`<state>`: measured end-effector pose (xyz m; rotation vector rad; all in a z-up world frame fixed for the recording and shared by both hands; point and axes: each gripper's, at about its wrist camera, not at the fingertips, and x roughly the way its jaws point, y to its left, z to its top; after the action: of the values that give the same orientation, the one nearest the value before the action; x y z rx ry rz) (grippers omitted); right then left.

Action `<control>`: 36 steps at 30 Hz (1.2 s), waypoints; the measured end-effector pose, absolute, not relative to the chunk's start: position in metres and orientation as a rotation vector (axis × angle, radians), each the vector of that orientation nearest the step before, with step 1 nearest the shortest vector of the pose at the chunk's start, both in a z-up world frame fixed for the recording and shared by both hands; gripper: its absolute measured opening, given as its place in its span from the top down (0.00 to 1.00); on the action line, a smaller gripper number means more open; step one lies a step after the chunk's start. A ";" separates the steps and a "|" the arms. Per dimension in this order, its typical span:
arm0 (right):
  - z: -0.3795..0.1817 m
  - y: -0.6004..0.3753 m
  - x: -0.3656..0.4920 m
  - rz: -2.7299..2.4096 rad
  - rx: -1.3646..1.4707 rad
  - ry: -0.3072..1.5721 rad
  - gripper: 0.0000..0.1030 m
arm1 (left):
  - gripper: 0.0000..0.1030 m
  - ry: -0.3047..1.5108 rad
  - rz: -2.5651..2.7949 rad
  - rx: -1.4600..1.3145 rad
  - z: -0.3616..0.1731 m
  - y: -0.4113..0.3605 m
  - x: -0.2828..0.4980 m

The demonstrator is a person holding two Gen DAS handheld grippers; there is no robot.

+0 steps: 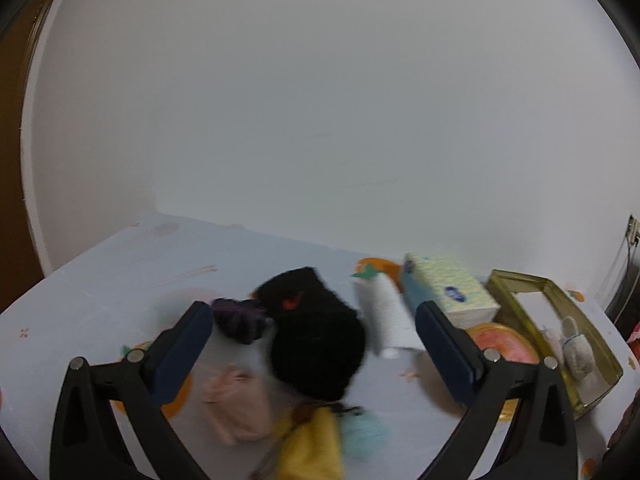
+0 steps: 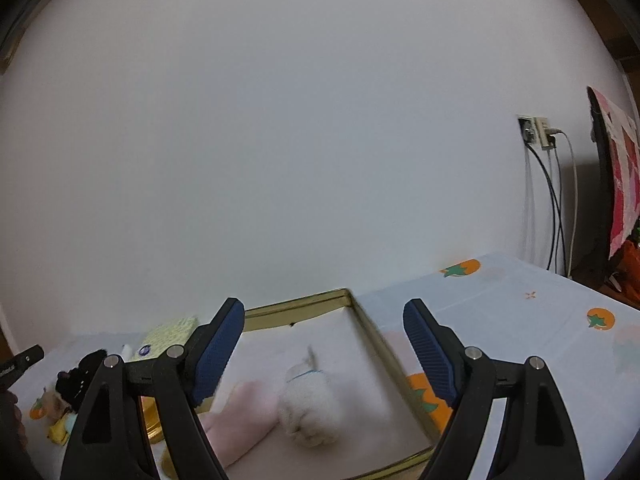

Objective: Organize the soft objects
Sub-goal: 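Grasp the pink cloth pouch with the left gripper while the right grasps the black sock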

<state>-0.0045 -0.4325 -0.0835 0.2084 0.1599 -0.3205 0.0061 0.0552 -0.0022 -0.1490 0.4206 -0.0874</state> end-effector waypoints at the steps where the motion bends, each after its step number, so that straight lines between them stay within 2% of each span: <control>1: -0.084 -0.428 -0.005 -0.315 0.204 0.160 0.19 | 0.00 0.427 -0.079 -0.147 -0.004 0.061 0.007; 13: -0.090 -0.332 0.028 -0.076 0.168 0.260 0.19 | 0.00 0.484 -0.055 -0.155 -0.013 0.103 0.011; 20: -0.097 -0.262 0.060 0.095 0.115 0.345 0.19 | 0.00 0.593 -0.067 -0.121 -0.027 0.111 0.022; 29: -0.108 -0.218 0.102 0.199 0.161 0.452 0.19 | 0.02 0.727 -0.048 -0.136 -0.046 0.113 0.038; 31: -0.111 -0.207 0.115 0.214 0.182 0.482 0.19 | 0.07 0.754 -0.051 -0.142 -0.050 0.114 0.041; 33: -0.116 -0.196 0.131 0.241 0.201 0.518 0.19 | 0.18 0.782 -0.061 -0.137 -0.054 0.112 0.046; 36: -0.121 -0.176 0.149 0.274 0.195 0.564 0.19 | 0.23 0.829 -0.076 -0.137 -0.061 0.111 0.051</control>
<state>0.1488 -0.1759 -0.1209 0.1946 0.5644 0.2736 0.0509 0.1109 -0.0608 -0.1371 0.8292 -0.0758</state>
